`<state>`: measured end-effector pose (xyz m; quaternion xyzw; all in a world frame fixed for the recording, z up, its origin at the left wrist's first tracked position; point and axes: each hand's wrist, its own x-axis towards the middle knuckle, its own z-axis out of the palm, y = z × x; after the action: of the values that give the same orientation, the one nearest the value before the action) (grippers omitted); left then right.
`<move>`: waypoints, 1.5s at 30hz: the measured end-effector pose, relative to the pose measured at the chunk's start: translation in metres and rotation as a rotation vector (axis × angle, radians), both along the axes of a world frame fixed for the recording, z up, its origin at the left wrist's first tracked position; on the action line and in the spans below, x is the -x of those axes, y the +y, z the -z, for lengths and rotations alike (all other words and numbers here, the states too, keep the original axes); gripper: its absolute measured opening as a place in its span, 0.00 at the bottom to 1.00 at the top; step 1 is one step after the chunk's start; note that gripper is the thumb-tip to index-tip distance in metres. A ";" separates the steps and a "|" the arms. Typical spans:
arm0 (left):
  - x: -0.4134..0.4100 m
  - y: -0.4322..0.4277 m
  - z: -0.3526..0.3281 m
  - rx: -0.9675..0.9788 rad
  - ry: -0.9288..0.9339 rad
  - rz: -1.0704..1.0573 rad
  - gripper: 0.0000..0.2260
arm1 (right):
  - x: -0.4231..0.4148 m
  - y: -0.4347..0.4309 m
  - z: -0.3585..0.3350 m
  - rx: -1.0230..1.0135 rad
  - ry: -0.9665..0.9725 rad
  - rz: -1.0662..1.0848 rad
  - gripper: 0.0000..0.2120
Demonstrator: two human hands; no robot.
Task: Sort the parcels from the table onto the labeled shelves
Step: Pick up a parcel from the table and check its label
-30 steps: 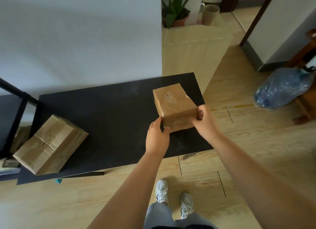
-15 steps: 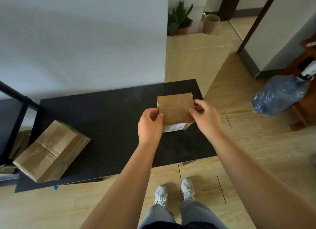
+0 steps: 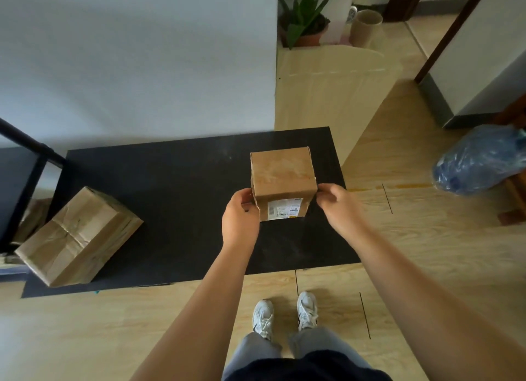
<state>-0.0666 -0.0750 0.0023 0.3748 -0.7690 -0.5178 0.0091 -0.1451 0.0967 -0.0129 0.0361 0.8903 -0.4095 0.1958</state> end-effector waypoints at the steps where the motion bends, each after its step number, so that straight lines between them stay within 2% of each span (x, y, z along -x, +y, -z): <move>1: 0.001 0.001 0.003 0.005 -0.017 0.011 0.15 | -0.001 -0.001 0.002 -0.010 -0.011 -0.026 0.18; 4: 0.003 0.004 0.009 0.030 -0.064 0.069 0.13 | -0.002 -0.007 0.003 -0.038 -0.050 -0.083 0.19; 8: 0.005 0.006 0.011 0.034 -0.083 0.054 0.14 | -0.004 -0.010 0.006 -0.090 -0.051 -0.127 0.14; 15: 0.008 0.007 0.004 0.049 -0.008 -0.020 0.16 | -0.004 -0.014 0.003 -0.077 0.028 -0.091 0.10; 21: 0.008 0.005 0.007 0.021 -0.043 -0.054 0.13 | -0.004 -0.016 0.006 -0.081 0.105 -0.110 0.13; 24: 0.003 0.006 0.015 0.009 -0.093 -0.014 0.09 | -0.004 -0.016 0.012 -0.126 0.103 -0.157 0.16; 28: 0.000 0.005 0.026 0.051 -0.161 0.050 0.10 | -0.005 -0.021 0.014 -0.195 0.121 -0.200 0.20; 33: -0.004 -0.003 0.035 0.179 -0.204 0.151 0.12 | -0.005 -0.025 0.015 -0.233 0.107 -0.255 0.22; 37: -0.003 -0.011 0.020 0.410 -0.160 0.242 0.17 | -0.007 -0.023 0.014 -0.234 0.107 -0.250 0.26; 40: 0.004 -0.020 0.012 0.665 -0.090 0.470 0.21 | -0.012 -0.020 0.012 -0.248 0.191 -0.239 0.27; 43: 0.013 -0.028 0.011 0.837 -0.169 0.720 0.25 | -0.018 -0.020 0.007 -0.231 0.276 -0.231 0.24; 45: 0.017 -0.031 0.014 0.908 -0.207 0.813 0.27 | -0.023 -0.021 0.004 -0.224 0.310 -0.252 0.23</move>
<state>-0.0831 -0.1060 -0.0114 0.0587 -0.9908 -0.0619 -0.1052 -0.1225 0.0760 -0.0168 -0.1175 0.9471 -0.2812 0.1010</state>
